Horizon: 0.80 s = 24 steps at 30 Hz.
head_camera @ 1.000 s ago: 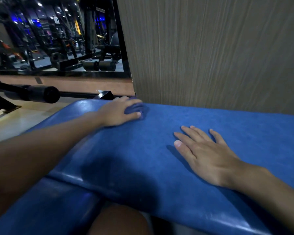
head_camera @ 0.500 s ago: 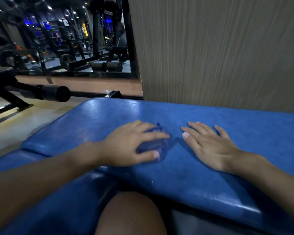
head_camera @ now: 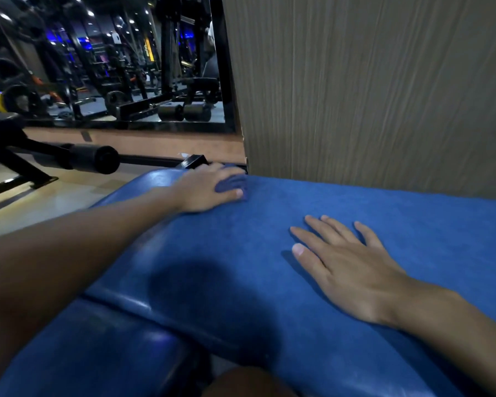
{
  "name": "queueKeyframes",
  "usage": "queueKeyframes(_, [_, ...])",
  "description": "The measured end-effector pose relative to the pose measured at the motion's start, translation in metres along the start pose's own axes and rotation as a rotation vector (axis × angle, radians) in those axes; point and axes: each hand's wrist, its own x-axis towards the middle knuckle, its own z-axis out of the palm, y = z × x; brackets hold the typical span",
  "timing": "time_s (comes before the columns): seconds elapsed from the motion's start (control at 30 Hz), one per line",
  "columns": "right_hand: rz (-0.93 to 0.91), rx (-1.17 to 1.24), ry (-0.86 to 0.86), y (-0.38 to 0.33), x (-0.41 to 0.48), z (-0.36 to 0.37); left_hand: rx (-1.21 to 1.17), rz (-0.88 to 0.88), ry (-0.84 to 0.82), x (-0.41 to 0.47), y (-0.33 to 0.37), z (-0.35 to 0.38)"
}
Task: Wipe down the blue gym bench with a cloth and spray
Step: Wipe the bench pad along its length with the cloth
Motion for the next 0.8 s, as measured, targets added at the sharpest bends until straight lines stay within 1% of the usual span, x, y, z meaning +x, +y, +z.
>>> queueKeyframes(0.1, [0.003,-0.002,0.002,0.003,0.002,0.003,0.074,-0.152,0.056,0.034,-0.027,0.001])
queueKeyframes(0.17, [0.011,0.002,0.000,0.003,0.003,0.003,0.089,-0.182,0.068,0.039,-0.027,0.004])
queueKeyframes(0.23, [0.013,0.006,-0.004,0.002,0.003,0.003,0.089,-0.131,0.057,0.025,-0.017,0.005])
queueKeyframes(0.33, [0.020,0.013,0.006,0.001,0.002,0.002,0.032,0.013,0.046,-0.024,0.012,-0.001])
queueKeyframes(0.47, [0.034,0.017,-0.027,-0.001,0.000,-0.002,0.024,0.323,0.077,-0.114,0.066,-0.011])
queueKeyframes(0.53, [0.041,-0.004,-0.045,-0.004,0.000,-0.004,0.002,0.427,0.073,-0.146,0.081,-0.015])
queueKeyframes(0.57, [0.044,-0.014,-0.039,-0.005,0.001,-0.006,-0.004,0.452,0.071,-0.155,0.085,-0.016])
queueKeyframes(0.63, [0.053,0.007,0.027,-0.011,0.009,-0.009,-0.017,0.482,0.062,-0.158,0.083,-0.017])
queueKeyframes(0.7, [0.065,0.048,0.064,-0.018,0.019,-0.011,-0.040,0.472,0.034,-0.144,0.075,-0.017])
queueKeyframes(0.8, [0.028,-0.001,-0.034,-0.025,0.027,-0.003,-0.023,0.357,0.011,-0.101,0.047,-0.009])
